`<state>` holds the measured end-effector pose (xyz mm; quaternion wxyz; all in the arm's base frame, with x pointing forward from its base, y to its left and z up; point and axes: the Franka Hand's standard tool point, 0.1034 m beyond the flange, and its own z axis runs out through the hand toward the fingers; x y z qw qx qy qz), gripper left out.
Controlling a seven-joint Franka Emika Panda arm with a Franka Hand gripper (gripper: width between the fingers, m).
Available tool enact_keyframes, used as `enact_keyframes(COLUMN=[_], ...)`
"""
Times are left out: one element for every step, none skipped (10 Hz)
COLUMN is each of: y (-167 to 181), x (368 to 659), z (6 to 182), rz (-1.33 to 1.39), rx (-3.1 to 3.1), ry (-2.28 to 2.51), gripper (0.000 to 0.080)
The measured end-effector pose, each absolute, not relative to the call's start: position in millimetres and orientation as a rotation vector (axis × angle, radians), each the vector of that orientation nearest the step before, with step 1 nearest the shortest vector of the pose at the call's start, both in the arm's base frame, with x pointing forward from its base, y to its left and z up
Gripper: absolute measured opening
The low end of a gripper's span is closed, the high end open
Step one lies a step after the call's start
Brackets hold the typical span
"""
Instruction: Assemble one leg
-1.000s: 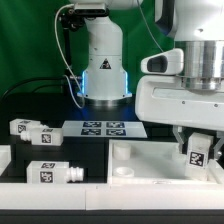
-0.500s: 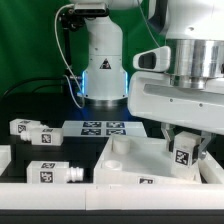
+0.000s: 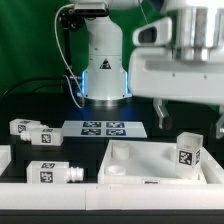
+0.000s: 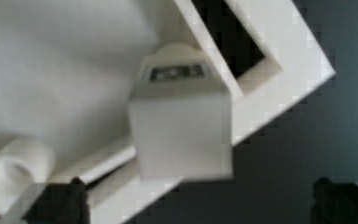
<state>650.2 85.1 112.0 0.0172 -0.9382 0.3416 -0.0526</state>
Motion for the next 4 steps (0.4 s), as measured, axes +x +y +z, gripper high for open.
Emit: enact_keyframes(y=[78.3,73.9,74.3,74.6], x=[653.0,657.6,657.5,657.2], z=[119.7,124.2,123.5,122.8], rz=[-0.167,-0.175,-0.178,-0.176], rx=[-2.921,-2.919,-2.919,-2.92], ry=[1.039,1.035,1.034,1.033], gripper=[0.0646,0.0646,0.0649,0.0649])
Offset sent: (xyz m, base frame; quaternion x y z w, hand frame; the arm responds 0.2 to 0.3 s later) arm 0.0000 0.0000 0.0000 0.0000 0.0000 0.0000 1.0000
